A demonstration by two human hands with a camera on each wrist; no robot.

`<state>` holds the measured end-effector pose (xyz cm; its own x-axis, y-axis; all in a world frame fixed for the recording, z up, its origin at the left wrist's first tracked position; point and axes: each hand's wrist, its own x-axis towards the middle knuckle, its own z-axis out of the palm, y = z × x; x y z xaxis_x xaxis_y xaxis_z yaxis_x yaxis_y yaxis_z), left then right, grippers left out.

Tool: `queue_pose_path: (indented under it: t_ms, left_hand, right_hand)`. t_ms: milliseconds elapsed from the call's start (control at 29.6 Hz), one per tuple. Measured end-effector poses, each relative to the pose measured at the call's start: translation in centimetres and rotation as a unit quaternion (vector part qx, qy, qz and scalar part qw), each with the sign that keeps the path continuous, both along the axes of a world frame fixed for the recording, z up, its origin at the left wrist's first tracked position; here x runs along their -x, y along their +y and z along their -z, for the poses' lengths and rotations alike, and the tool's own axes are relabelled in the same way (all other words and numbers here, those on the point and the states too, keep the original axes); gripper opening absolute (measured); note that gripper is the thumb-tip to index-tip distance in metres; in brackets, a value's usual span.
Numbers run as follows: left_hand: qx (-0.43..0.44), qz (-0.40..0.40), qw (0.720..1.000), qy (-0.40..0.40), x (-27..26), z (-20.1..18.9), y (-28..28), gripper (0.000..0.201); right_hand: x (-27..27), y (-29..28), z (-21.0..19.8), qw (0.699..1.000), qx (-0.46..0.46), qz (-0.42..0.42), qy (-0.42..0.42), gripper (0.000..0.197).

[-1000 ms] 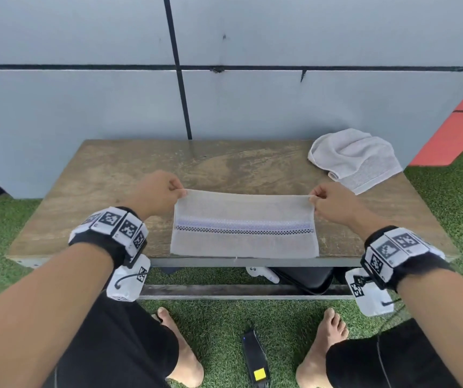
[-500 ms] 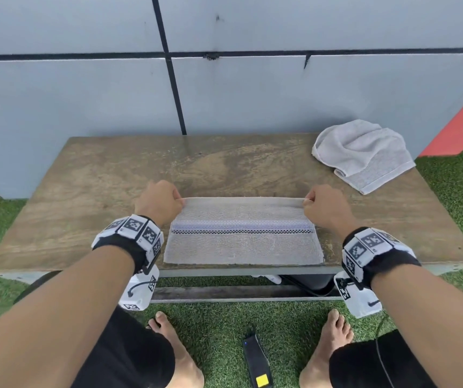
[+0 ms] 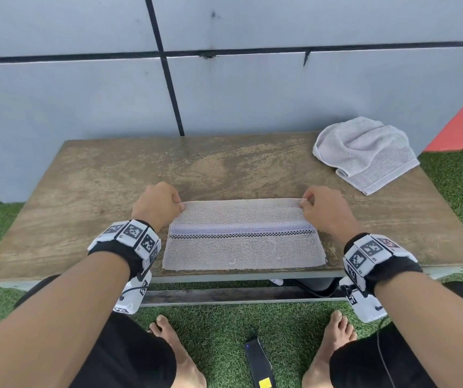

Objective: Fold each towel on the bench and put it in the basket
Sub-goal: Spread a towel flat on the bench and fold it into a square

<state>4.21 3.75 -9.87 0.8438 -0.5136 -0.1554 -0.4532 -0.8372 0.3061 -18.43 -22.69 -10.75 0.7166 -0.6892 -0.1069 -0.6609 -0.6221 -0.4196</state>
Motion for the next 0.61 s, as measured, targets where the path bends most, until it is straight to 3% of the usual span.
queue_pose_path:
  t_ms: [304, 607]
  left_hand:
    - [-0.039, 0.032, 0.999, -0.007, 0.1, -0.4, 0.2, 0.011]
    - [-0.049, 0.076, 0.996, 0.024, 1.1, -0.7, 1.0, 0.033]
  right_hand:
    - [0.1, 0.0, 0.0, 0.998, 0.018, -0.01, 0.053, 0.016]
    - [0.2, 0.1, -0.3, 0.997, -0.002, -0.014, 0.071, 0.009]
